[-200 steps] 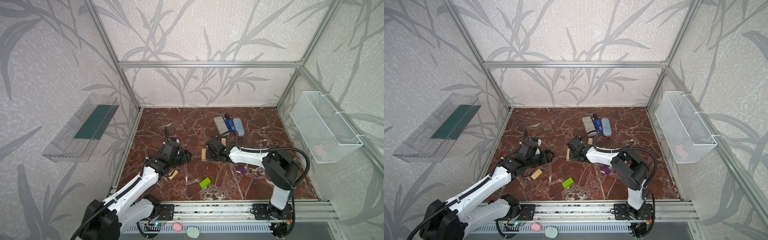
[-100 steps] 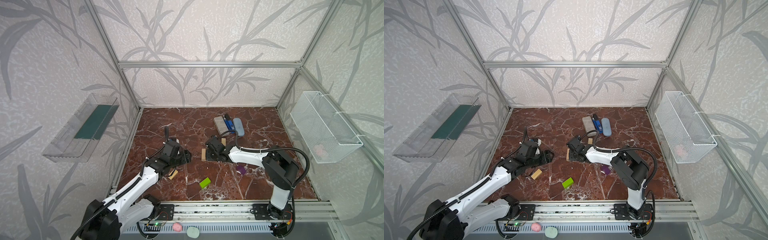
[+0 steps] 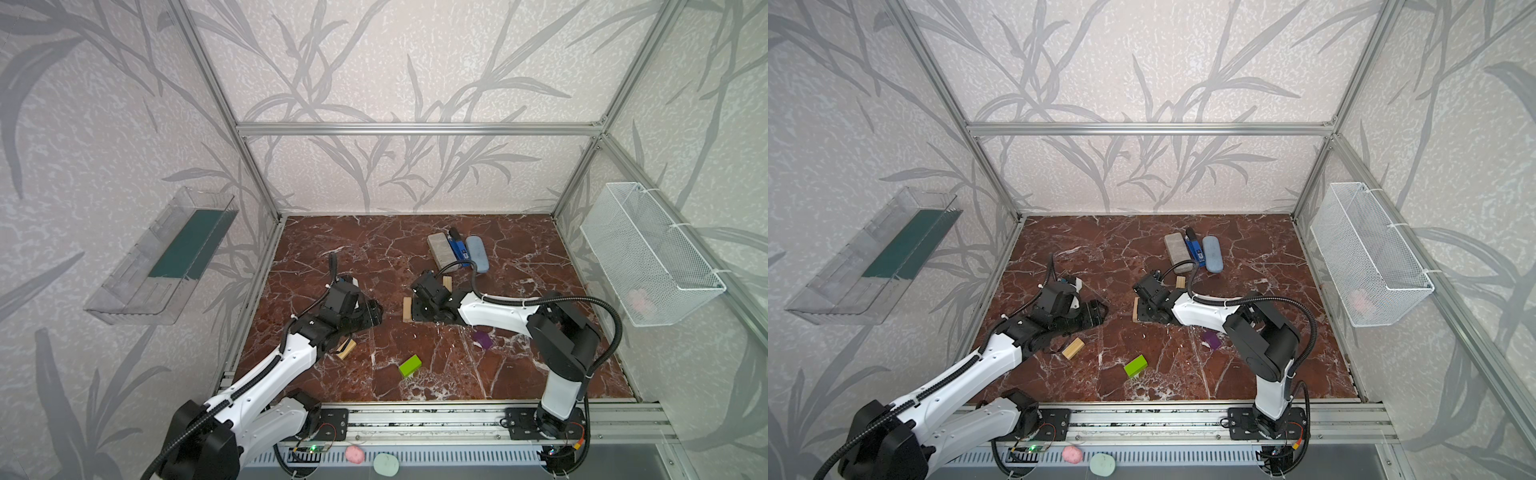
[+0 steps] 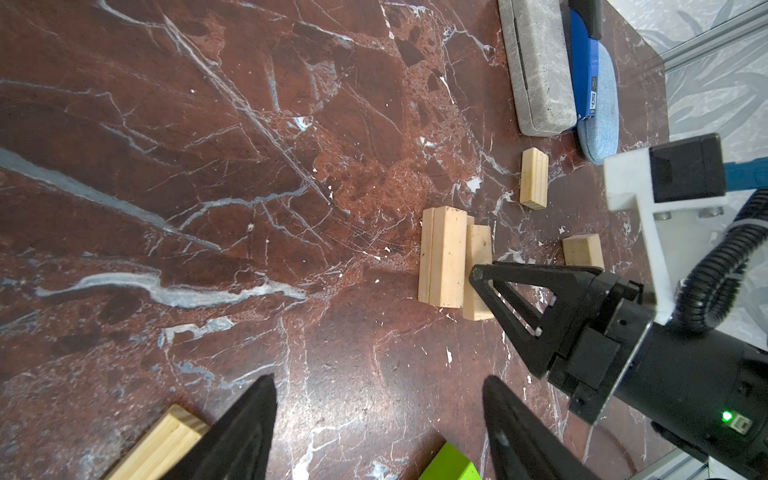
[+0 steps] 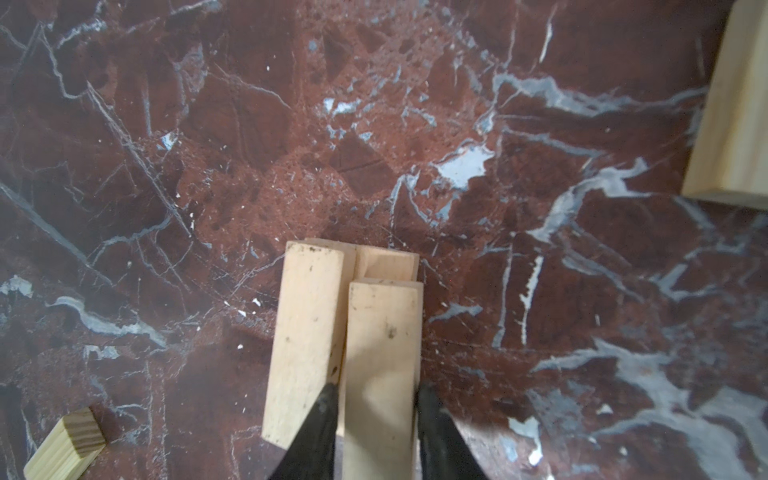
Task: Build the wood block tower
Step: 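Lower the block upright beside the upright blocks and open the right gripper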
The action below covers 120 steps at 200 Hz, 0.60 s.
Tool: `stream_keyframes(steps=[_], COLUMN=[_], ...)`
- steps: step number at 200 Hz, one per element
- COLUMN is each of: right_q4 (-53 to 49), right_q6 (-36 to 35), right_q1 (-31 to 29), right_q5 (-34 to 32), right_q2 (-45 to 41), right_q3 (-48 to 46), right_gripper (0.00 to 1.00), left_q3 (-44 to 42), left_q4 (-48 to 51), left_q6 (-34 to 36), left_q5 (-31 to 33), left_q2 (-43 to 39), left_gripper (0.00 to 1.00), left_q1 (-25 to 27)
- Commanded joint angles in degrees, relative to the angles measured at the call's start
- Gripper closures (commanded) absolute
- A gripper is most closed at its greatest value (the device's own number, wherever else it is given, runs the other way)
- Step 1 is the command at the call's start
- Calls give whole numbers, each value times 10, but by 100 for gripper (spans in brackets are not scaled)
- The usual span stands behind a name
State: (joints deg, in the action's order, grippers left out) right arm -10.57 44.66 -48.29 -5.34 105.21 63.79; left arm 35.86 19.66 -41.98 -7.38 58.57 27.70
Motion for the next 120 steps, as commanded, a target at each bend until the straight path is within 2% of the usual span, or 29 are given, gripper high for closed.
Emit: stream_keyframes(steps=[1, 60, 120], right_q4=[9, 29, 48], right_q6=[10, 15, 4], right_q1=[6, 11, 26], right_q5=[12, 32, 80], right_q2=[-16, -30, -49], right_q3=[-6, -17, -33], right_gripper=[66, 67, 68], left_q3=[6, 7, 10], left_q4=[7, 9, 3], left_q6=[7, 8, 6], left_q5=[6, 5, -9], left_q2=[-9, -10, -2], left_gripper=[24, 24, 24], left_q1=[2, 2, 2])
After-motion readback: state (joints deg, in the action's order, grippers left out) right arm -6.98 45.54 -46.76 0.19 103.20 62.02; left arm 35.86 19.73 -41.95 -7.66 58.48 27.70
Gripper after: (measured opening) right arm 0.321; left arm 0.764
